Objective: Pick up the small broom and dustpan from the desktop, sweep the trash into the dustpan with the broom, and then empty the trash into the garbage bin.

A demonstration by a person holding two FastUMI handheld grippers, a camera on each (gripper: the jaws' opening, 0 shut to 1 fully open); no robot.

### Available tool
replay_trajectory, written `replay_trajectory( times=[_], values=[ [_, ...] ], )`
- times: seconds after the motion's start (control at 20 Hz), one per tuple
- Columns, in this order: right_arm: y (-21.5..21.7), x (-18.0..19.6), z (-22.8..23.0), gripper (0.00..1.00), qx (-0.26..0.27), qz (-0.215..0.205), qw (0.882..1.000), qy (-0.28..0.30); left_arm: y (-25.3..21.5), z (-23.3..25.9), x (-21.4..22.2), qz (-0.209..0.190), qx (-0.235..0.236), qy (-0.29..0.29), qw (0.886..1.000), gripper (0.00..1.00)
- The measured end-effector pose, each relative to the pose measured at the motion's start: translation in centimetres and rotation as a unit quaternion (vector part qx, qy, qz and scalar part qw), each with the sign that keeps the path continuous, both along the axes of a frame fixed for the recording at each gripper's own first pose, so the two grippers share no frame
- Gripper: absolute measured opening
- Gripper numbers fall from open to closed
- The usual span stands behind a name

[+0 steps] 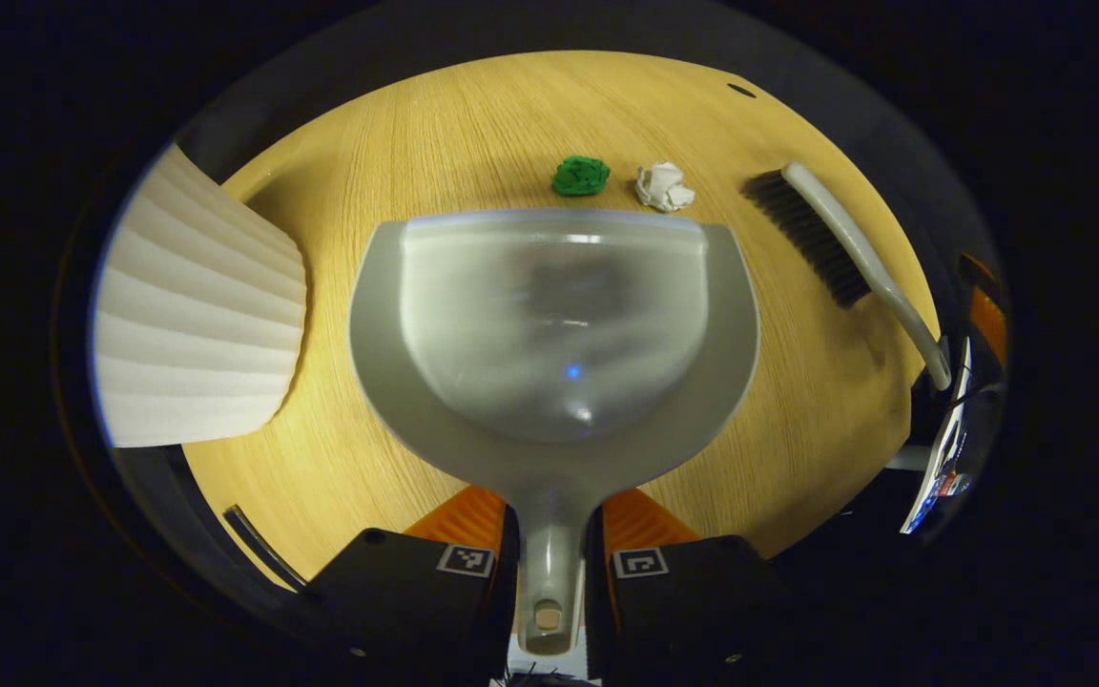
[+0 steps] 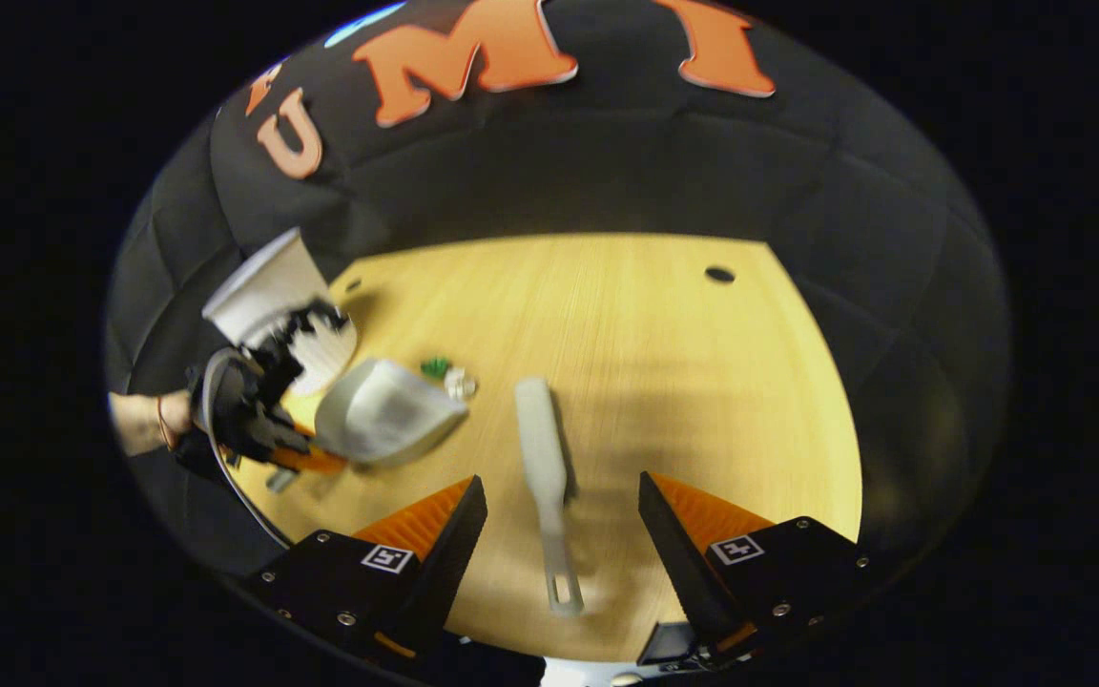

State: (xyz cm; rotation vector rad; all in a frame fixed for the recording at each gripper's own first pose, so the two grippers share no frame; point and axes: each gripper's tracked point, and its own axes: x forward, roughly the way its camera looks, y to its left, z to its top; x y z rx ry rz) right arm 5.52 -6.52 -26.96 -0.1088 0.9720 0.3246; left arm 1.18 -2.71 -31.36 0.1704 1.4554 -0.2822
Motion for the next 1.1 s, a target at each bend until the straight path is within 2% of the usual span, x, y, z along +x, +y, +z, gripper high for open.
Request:
replay_trajectory(
  times=[0.2,0.25,0.5,0.55,0.6,0.7,0.75,0.8,0.85,0.95,1.1],
  values=[
    [0.5,-1.1,-4.5,0.97,-0.050,0.051,0.993,0.098,0.2,0.3,1.3,-0.011,-0.013,-0.044,0.999,0.34],
    [0.4,-1.4,-5.5,0.97,-0.064,0.058,0.989,0.120,0.2,0.6,1.2,-0.017,-0.014,-0.053,0.998,0.31],
    [0.2,-1.1,-8.1,0.97,-0.097,0.061,0.977,0.182,0.6,-0.2,0.6,-0.011,-0.026,-0.062,0.998,0.30],
    [-0.1,-0.8,-8.3,0.93,-0.104,0.061,0.976,0.181,0.5,-0.4,0.3,-0.009,-0.024,-0.060,0.998,0.30],
    [-0.3,-0.7,-8.6,0.77,-0.109,0.060,0.975,0.186,0.5,-0.8,0.4,-0.010,-0.022,-0.061,0.998,0.31],
    [-0.5,-0.8,-9.4,0.73,-0.129,0.054,0.971,0.196,0.1,-0.6,0.8,-0.016,-0.019,-0.063,0.998,0.31],
    [-0.5,-1.3,-10.0,0.53,-0.135,0.059,0.966,0.214,-0.2,-0.2,0.9,-0.020,-0.018,-0.064,0.998,0.31],
    [-0.4,-1.9,-10.1,0.39,-0.137,0.052,0.961,0.236,-0.5,-0.1,1.1,-0.023,-0.019,-0.066,0.997,0.31],
    [-0.6,-1.6,-9.7,0.24,-0.133,0.048,0.962,0.232,-0.6,-0.2,1.1,-0.028,-0.020,-0.068,0.997,0.31],
    [-0.9,-0.3,-8.9,0.15,-0.143,0.035,0.968,0.205,0.0,-0.8,1.4,-0.046,-0.024,-0.070,0.996,0.31],
    [1.2,1.6,-6.2,0.12,-0.102,0.043,0.978,0.174,0.5,-0.9,1.5,-0.086,-0.029,-0.072,0.993,0.31]
  ],
)
